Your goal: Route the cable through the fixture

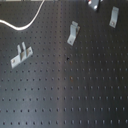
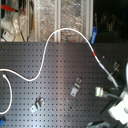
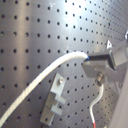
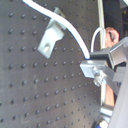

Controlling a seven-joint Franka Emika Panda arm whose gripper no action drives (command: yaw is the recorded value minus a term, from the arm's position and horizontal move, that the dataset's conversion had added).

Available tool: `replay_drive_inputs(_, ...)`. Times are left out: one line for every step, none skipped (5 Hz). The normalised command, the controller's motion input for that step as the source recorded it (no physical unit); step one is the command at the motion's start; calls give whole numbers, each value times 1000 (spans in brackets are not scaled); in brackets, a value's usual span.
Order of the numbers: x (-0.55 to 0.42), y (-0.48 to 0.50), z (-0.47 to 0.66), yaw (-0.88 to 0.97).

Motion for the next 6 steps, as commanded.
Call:
replay_drive_inputs(70,849,85,0)
replay_drive_inputs(80,739,63,0)
replay_drive_inputs(46,715,51,0)
replay_drive_inputs(0,0,0,-17)
replay_drive_inputs(16,-53,161,-34)
replay_drive_inputs(-16,-353,8,-209)
